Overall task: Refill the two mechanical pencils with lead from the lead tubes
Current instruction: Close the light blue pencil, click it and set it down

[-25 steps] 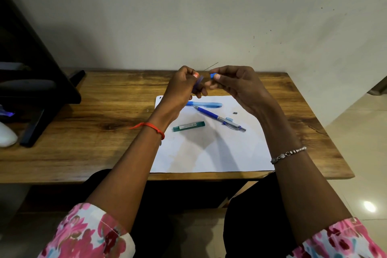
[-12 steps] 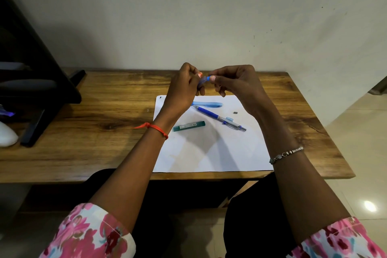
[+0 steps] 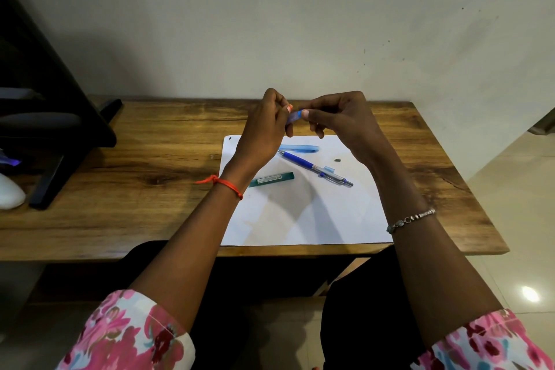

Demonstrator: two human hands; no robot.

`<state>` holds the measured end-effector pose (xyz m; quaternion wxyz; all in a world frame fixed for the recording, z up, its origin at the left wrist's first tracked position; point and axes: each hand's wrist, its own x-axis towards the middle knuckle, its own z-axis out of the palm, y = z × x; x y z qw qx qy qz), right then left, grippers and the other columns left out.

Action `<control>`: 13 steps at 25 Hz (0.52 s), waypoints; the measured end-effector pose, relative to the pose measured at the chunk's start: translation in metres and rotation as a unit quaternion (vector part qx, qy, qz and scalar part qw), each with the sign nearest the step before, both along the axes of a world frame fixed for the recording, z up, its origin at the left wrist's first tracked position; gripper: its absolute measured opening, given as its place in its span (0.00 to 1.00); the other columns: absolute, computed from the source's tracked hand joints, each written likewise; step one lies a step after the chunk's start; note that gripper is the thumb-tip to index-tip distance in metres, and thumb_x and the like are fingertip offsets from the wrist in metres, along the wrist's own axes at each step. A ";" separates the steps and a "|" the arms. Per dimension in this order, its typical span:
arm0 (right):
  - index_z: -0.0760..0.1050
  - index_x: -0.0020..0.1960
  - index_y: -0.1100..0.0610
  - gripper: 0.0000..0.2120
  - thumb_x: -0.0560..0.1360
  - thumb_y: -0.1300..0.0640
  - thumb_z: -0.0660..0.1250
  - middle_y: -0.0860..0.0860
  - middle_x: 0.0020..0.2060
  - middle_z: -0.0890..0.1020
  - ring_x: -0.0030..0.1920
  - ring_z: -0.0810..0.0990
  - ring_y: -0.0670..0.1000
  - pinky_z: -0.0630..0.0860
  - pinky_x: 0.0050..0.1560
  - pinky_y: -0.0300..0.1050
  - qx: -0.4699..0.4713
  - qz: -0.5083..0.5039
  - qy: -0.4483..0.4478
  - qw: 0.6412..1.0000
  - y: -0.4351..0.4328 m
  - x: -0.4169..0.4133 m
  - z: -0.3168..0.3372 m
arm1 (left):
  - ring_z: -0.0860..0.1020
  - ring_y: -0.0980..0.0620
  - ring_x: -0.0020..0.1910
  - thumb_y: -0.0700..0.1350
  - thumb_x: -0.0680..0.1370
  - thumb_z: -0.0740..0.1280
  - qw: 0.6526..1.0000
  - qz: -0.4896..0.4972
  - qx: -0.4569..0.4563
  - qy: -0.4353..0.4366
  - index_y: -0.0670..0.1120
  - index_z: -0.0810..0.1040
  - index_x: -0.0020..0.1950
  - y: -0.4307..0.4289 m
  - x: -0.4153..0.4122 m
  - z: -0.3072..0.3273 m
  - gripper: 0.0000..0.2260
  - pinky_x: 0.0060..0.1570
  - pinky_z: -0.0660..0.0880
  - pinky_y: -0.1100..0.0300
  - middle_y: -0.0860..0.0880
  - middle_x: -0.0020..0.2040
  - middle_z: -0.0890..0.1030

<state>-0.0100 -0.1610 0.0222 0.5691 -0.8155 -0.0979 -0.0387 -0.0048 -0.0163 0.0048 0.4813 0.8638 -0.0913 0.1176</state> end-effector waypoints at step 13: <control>0.80 0.49 0.70 0.09 0.69 0.70 0.71 0.59 0.31 0.83 0.28 0.79 0.51 0.78 0.32 0.38 0.003 0.077 0.093 0.993 -0.008 0.001 -0.003 | 0.75 0.58 0.30 0.39 0.80 0.57 0.999 -0.008 -0.023 0.022 0.42 0.66 0.46 -0.001 -0.002 -0.002 0.03 0.31 0.69 0.73 0.49 0.33 0.76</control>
